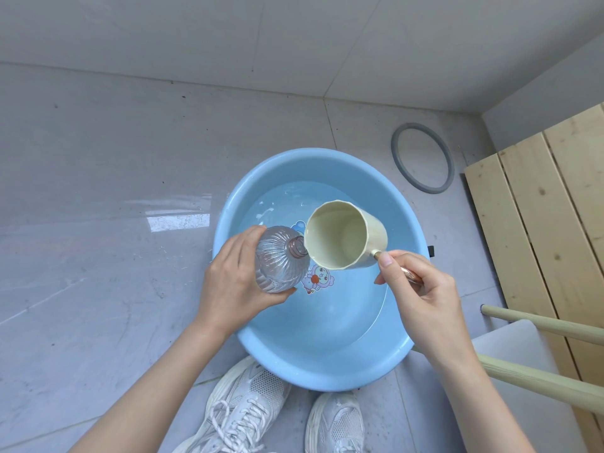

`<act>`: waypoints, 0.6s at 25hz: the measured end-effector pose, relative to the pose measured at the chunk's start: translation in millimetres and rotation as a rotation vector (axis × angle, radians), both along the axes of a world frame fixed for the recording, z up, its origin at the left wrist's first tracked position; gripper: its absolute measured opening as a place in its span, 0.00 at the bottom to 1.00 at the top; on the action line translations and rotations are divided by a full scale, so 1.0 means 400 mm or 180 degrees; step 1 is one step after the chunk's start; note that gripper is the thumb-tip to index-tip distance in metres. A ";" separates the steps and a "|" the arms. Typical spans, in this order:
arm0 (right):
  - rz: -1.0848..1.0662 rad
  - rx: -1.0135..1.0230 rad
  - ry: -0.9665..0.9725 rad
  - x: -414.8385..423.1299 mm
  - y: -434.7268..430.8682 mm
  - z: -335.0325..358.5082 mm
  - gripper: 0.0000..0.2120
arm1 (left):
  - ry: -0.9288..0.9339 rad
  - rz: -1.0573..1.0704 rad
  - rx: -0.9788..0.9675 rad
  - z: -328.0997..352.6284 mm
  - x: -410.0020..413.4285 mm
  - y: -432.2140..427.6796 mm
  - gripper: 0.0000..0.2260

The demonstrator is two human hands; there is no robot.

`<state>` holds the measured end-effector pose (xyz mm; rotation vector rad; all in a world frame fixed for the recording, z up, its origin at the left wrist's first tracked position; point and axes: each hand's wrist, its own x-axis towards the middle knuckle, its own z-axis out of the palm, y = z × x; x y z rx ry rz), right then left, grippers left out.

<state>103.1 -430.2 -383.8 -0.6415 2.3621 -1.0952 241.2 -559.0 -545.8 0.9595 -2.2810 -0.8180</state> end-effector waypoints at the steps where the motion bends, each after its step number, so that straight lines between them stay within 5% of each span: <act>1: 0.0010 -0.0003 0.0007 0.000 0.000 -0.001 0.10 | 0.0001 -0.0001 -0.0003 0.000 0.000 0.000 0.43; 15: 0.0100 -0.0026 0.0162 -0.005 0.001 -0.005 0.08 | 0.0002 -0.0004 -0.0015 -0.001 0.000 0.000 0.43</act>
